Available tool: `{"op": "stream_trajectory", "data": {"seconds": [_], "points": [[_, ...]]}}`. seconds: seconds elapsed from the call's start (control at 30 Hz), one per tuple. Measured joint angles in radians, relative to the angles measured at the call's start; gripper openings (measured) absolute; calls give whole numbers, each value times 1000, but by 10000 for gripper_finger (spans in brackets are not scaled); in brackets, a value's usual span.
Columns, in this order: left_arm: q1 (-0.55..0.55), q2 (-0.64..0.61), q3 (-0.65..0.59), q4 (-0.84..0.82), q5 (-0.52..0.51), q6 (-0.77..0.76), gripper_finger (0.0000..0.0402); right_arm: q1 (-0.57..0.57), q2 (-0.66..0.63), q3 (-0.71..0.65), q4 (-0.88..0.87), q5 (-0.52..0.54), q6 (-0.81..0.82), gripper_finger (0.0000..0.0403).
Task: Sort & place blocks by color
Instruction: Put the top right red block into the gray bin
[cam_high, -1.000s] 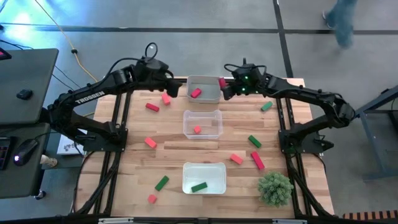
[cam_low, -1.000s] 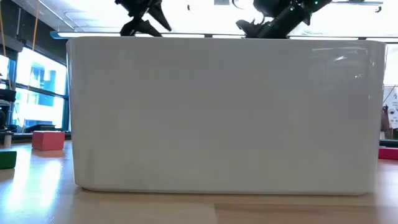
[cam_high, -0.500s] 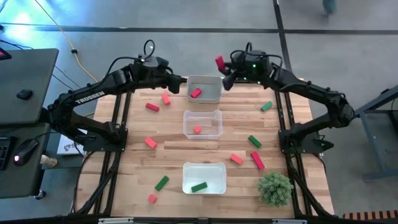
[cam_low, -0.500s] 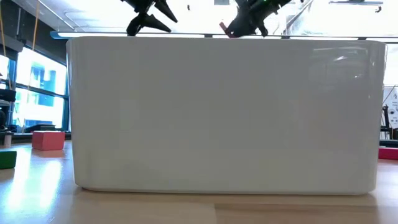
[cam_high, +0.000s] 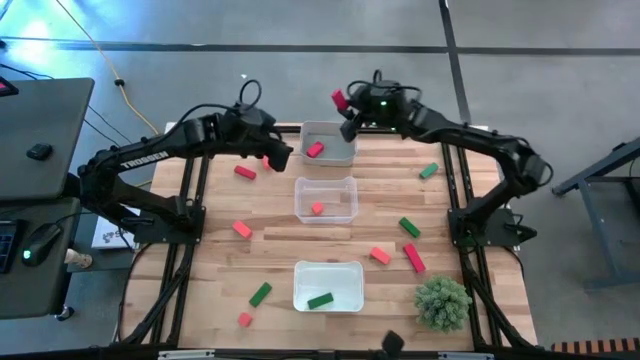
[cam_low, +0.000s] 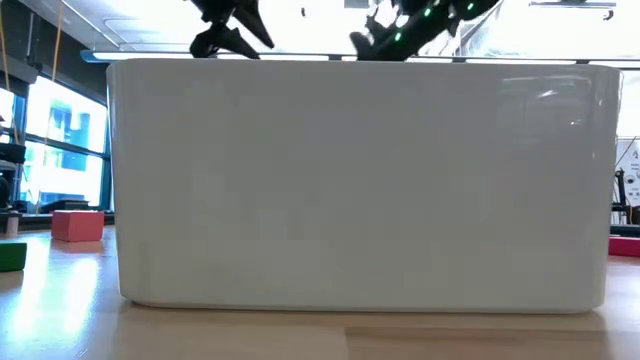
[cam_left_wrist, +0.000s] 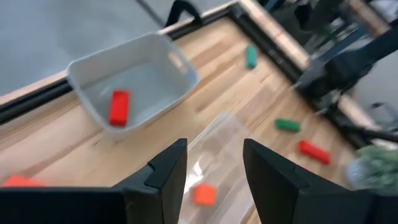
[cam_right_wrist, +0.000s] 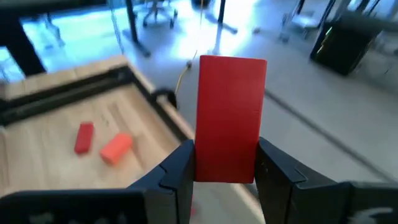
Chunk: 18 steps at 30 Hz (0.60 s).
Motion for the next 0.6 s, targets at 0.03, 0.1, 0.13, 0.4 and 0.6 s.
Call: {"op": "stream_trajectory", "data": {"seconds": [0.03, 0.1, 0.13, 0.4, 0.6], "points": [[-6, 0, 0, -22, -18, -1, 147, -4, 22, 0, -5, -5, 7, 112], [-16, 0, 0, -61, -54, -1, 147, -8, 66, 0, -16, -24, 26, 112], [-21, 0, 0, -81, -67, -2, 147, -11, 87, 0, -19, -35, 35, 112], [-57, 0, -13, -191, -128, -13, 147, -17, 225, -1, -38, -94, 98, 112], [-79, 0, -85, -209, -149, -40, 147, -24, 270, -1, -64, -131, 142, 112]]}}
